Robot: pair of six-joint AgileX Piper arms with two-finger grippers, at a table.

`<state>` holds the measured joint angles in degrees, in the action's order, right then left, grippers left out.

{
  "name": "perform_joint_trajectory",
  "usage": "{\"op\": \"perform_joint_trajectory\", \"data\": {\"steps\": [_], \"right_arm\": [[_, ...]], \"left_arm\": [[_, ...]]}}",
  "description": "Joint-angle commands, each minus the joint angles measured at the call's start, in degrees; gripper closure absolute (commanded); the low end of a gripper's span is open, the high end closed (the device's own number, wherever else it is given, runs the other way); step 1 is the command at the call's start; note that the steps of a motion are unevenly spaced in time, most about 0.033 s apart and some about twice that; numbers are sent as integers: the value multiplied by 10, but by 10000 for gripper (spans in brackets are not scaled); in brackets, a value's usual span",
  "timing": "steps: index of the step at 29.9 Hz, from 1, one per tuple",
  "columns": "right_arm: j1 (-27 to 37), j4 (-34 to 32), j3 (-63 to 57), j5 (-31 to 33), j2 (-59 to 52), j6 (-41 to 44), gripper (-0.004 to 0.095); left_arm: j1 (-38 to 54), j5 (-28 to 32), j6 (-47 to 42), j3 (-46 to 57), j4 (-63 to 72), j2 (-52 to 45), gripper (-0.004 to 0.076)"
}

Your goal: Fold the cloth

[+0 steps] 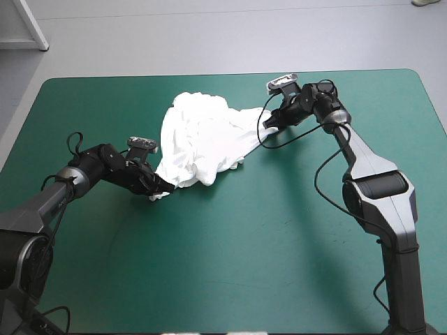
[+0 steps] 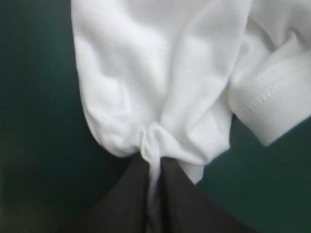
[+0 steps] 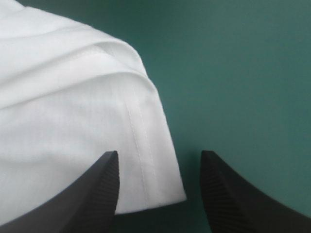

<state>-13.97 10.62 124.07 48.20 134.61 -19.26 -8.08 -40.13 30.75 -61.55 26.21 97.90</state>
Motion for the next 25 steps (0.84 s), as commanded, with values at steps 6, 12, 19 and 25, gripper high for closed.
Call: {"op": "perform_joint_trajectory", "data": {"steps": [6,12,19,25], "right_arm": [[-12,1,14,23,-1,-13,511],[-26,-5,16,45,5,-28,909],[-27,-48,55,58,-23,-4,911],[-27,-35,88,57,-117,-4,911]], "left_arm": [[-3,-12,-2,-8,10,-16,705],[-3,1,-1,-8,10,-16,705],[-2,18,11,-21,9,-40,705],[-2,28,7,-85,-36,-101,705]]}}
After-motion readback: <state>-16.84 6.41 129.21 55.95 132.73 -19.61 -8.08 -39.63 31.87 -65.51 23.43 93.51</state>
